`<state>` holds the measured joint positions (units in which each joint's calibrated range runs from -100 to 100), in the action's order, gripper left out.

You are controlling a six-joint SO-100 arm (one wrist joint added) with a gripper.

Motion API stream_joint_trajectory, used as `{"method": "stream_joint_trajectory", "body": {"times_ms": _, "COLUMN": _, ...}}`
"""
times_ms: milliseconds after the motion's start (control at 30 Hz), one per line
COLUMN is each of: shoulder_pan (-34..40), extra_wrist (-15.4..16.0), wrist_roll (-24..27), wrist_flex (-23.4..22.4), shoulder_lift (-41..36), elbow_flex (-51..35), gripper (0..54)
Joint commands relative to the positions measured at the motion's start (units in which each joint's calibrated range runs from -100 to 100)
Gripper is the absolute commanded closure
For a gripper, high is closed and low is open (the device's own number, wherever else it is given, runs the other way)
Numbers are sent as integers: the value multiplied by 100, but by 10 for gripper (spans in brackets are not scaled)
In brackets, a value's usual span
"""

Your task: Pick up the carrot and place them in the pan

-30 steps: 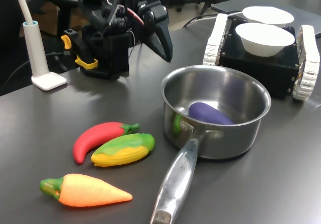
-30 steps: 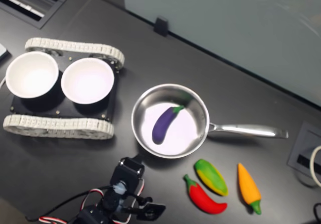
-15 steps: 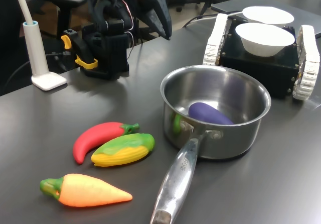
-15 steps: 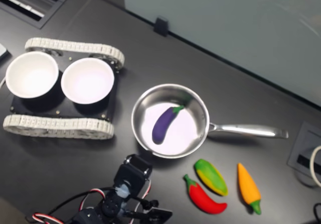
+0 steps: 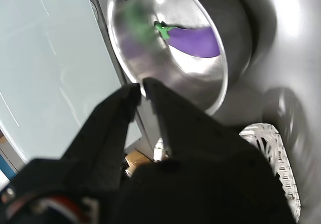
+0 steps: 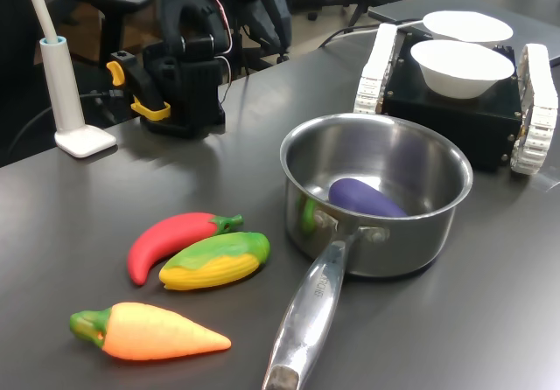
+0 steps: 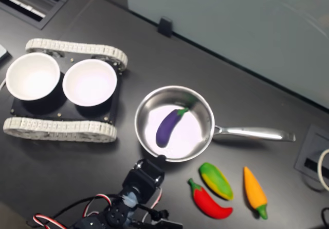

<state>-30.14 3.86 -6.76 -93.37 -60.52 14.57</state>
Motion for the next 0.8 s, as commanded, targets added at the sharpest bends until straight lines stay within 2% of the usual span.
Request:
{"method": "stream_joint_trajectory", "body": {"times_ms": 0, "shoulder_pan": -334, "extra_wrist": 77, "wrist_roll": 63, "wrist_flex": 88, "shoulder_lift": 363, "elbow_flex": -780, "gripper": 531}}
{"method": "stream_joint_trajectory", "body": {"times_ms": 333, "shoulder_pan": -1137, "extra_wrist": 77, "wrist_roll": 49, "wrist_flex": 275, "shoulder_lift": 776, "elbow_flex": -1316, "gripper": 526}}
{"method": "stream_joint_trajectory", "body": {"times_ms": 767, "shoulder_pan": -2055, "extra_wrist": 85, "wrist_roll": 73, "wrist_flex": 668, "shoulder_lift": 1695, "elbow_flex": -2007, "gripper": 519}}
